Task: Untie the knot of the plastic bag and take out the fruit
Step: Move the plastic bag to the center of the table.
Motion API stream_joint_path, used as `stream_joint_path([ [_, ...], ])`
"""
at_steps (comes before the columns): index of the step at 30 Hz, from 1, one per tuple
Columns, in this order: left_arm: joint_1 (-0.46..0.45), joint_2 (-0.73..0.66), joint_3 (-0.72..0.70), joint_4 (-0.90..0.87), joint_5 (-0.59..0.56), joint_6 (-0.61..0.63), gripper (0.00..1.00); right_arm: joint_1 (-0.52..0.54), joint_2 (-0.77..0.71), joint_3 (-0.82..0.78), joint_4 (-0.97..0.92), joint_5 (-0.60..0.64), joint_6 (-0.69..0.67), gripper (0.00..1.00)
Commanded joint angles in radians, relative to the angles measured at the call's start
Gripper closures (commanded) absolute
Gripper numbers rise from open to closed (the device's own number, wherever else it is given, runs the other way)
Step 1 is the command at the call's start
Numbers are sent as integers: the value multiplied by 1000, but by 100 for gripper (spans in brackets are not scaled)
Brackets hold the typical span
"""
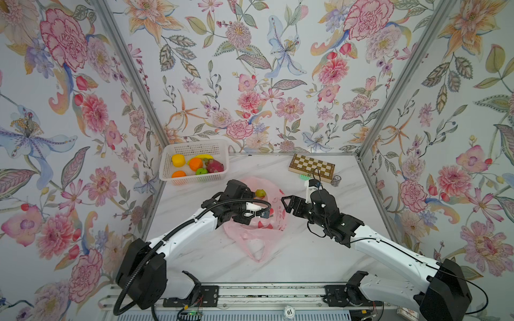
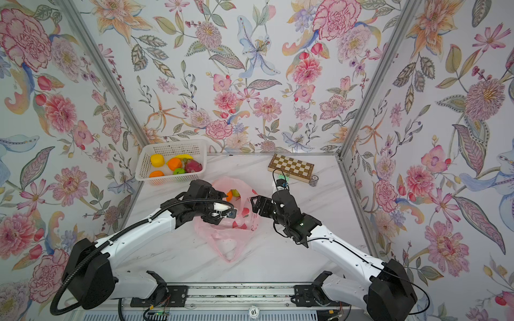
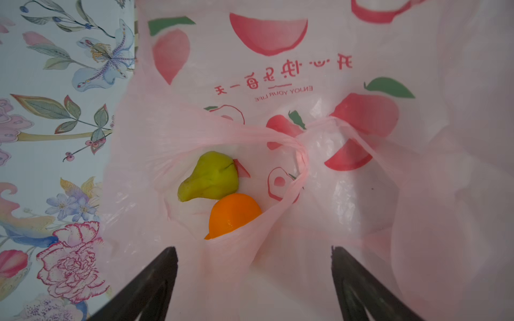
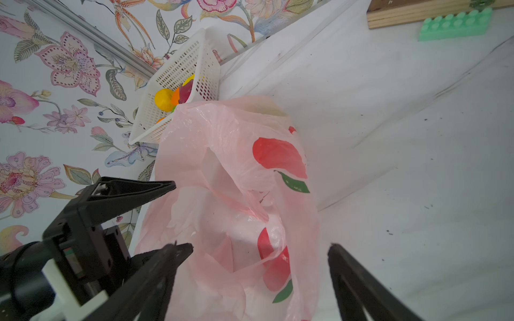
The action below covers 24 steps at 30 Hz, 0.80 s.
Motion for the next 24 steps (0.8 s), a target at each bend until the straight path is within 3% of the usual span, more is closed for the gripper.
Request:
stream_joint_path([
  [1, 0, 75, 36, -21, -121, 199, 10, -12, -30, -28, 15, -1, 11, 13],
  [6, 13, 203, 47, 124, -160, 259, 12, -26, -81, -66, 15, -6, 21, 13],
  [9, 11, 264, 31, 269, -238, 284, 25, -31, -118, -83, 9, -4, 26, 13],
  [13, 8, 292, 9, 401, -298, 282, 68, -31, -163, -86, -19, 1, 27, 13],
  [16, 1, 265, 4, 442, -303, 234, 96, -29, -183, -80, -28, -3, 26, 13],
  [17, -5, 252, 1, 467, -307, 199, 100, -26, -188, -77, -24, -8, 25, 13],
  [21, -14, 205, 28, 465, -304, 73, 100, 8, -182, -59, 18, -9, 0, 14],
  [24, -14, 169, 63, 491, -298, -158, 100, 58, -163, -39, 56, 6, -38, 14],
])
